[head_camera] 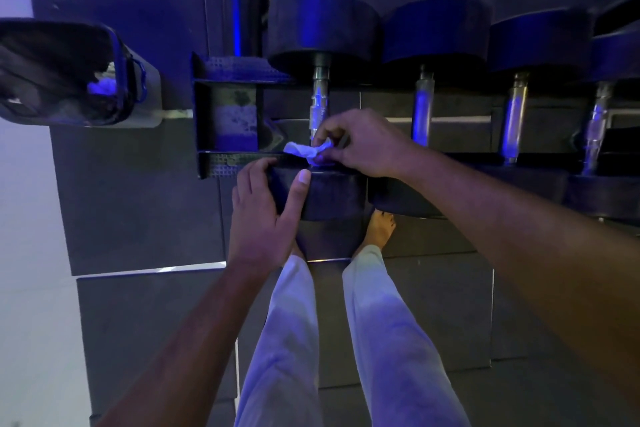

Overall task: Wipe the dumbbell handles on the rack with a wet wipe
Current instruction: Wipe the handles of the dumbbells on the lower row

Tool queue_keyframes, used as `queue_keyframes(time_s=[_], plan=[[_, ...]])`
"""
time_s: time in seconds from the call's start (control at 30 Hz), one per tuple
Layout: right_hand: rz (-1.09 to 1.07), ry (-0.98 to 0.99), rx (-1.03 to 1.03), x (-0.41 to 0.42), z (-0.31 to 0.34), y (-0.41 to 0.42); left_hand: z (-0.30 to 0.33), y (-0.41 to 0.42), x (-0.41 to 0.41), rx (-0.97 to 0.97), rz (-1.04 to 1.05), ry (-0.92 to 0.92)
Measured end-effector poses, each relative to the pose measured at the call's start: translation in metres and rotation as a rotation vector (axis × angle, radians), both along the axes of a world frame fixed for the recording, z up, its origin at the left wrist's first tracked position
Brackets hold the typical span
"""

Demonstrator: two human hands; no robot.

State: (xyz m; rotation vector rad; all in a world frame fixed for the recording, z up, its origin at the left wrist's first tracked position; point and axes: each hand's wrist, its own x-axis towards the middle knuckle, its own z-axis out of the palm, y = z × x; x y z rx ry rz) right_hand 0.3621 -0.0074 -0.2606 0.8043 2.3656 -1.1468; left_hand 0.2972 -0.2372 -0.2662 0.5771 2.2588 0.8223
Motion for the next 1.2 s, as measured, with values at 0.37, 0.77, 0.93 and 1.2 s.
queue_keyframes(time_s=[0.37,0.77,0.93,1.2], plan=[[-0.831,0.252,0.141,-0.042,-0.027,0.002,-0.002,0.000,0.002,0.007,0.042,-0.017],[-0.999,0.036,0.243,-0.070,-0.020,-0.016,-0.001,0.001,0.002,0.016,0.063,-0.044],[-1.003,0.018,0.294,-0.075,-0.020,-0.027,0.000,0.000,0.002,0.021,0.074,-0.052],[-1.240,0.190,-0.285,-0.054,-0.032,-0.012,0.000,0.000,0.005,0.027,0.091,-0.055]])
